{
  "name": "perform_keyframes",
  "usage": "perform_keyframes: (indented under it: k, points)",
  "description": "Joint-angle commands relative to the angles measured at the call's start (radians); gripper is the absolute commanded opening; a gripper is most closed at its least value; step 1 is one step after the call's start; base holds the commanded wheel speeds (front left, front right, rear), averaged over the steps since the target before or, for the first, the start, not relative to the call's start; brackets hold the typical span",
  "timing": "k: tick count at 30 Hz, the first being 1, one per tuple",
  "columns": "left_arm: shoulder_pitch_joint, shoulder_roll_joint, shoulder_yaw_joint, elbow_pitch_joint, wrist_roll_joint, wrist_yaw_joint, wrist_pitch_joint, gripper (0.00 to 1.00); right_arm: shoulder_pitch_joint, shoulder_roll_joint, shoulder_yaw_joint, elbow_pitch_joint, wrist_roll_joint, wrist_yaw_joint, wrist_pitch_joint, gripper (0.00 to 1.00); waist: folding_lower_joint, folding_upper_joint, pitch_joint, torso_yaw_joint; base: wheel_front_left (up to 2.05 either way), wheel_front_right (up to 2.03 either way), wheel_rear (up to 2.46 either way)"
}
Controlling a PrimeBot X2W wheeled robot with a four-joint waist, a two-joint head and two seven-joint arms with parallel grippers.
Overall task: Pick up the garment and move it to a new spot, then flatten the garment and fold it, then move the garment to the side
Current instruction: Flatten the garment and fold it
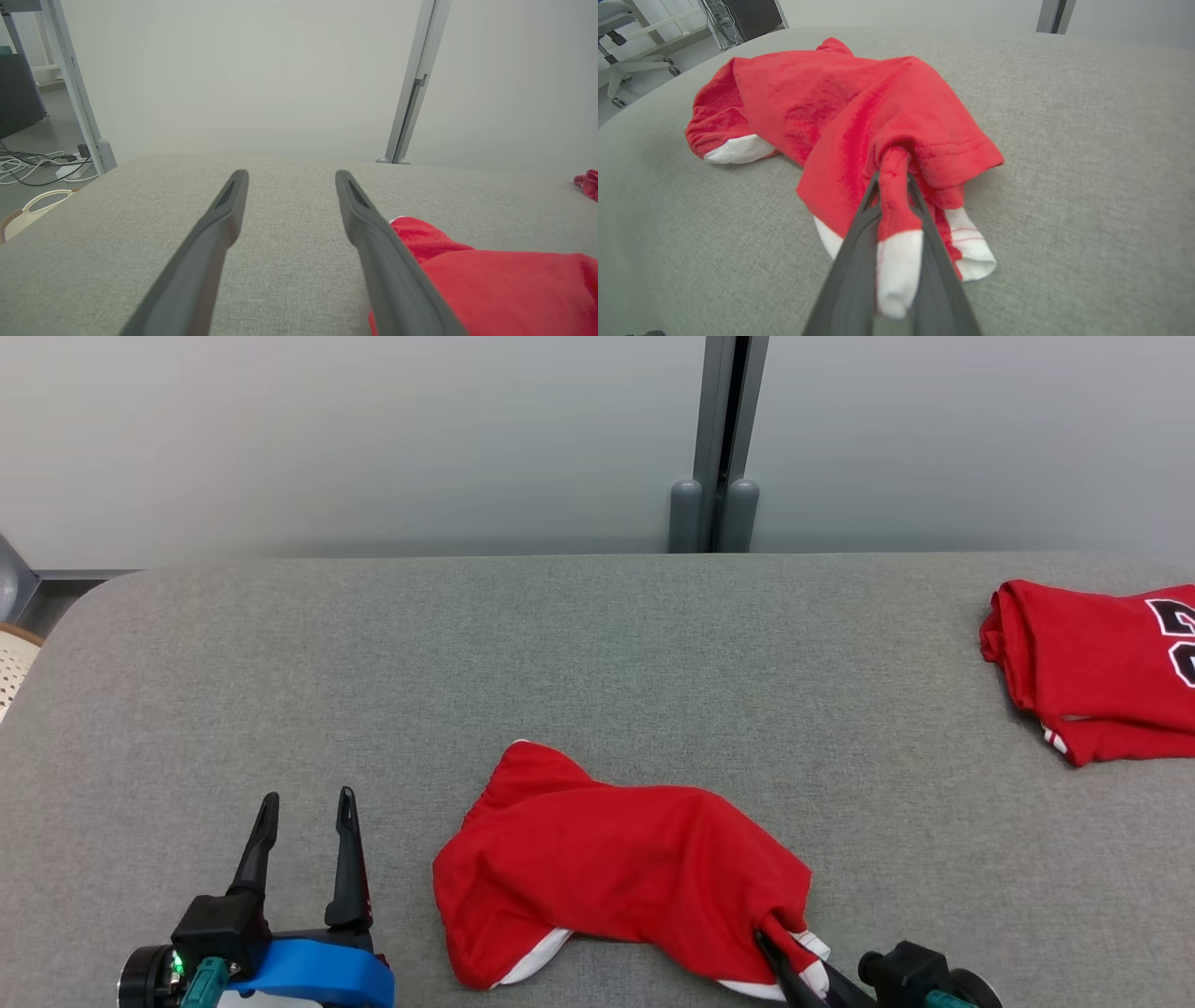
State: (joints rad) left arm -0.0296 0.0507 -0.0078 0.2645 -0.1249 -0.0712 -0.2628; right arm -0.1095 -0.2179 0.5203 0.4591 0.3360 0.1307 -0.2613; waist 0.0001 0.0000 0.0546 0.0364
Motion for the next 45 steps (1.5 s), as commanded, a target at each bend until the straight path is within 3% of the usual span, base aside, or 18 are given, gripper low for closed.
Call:
perform_keyframes:
  k: [1, 4, 6, 7, 19, 29, 36, 45]
  points:
    - [-0.003, 0.0, 0.003, 0.002, -0.003, -0.002, -0.003, 1.0, 0.024, -0.003, 0.004, -0.013, 0.006, 0.0, -0.005, 0.0, -0.0001, 0.0, -0.003, -0.005, 0.0, 0.0, 0.0]
    - [0.001, 0.0, 0.001, 0.003, -0.001, -0.002, -0.003, 1.0, 0.068, 0.0, 0.003, -0.036, 0.021, 0.0, -0.005, 0.0, -0.0001, 0.0, -0.008, -0.013, 0.0, 0.0, 0.0]
    - [0.007, 0.0, 0.002, 0.004, 0.0, -0.002, -0.003, 1.0, 0.086, 0.001, -0.008, -0.054, 0.023, 0.0, -0.005, 0.46, -0.0001, 0.0, -0.012, -0.018, 0.0, 0.0, 0.0]
    - [0.009, -0.001, 0.003, 0.005, 0.0, -0.003, -0.003, 1.0, 0.09, 0.003, -0.022, -0.066, 0.022, 0.0, -0.005, 1.0, -0.0001, 0.0, -0.013, -0.02, 0.0, 0.0, 0.0]
    - [0.026, 0.0, -0.015, 0.011, -0.004, -0.004, -0.003, 1.0, 0.084, 0.043, -0.298, -0.241, -0.046, 0.0, -0.005, 1.0, -0.0001, 0.0, -0.041, -0.019, 0.0, 0.0, 0.0]
    - [0.035, 0.0, -0.013, 0.003, 0.01, -0.006, -0.003, 1.0, 0.088, 0.114, -0.513, -0.288, -0.137, 0.0, -0.005, 1.0, -0.0001, 0.0, -0.046, -0.01, 0.0, 0.0, 0.0]
    - [0.034, 0.0, -0.011, 0.005, 0.016, -0.013, -0.003, 1.0, 0.085, 0.134, -0.53, -0.287, -0.163, 0.0, -0.005, 1.0, -0.0001, 0.0, -0.043, -0.008, 0.0, 0.0, 0.0]
    - [0.05, -0.001, -0.103, 0.058, 0.019, -0.035, -0.003, 1.0, 0.081, 0.143, -0.527, -0.275, -0.168, 0.0, -0.005, 1.0, -0.0001, 0.0, -0.042, 0.0, 0.0, 0.0, 0.0]
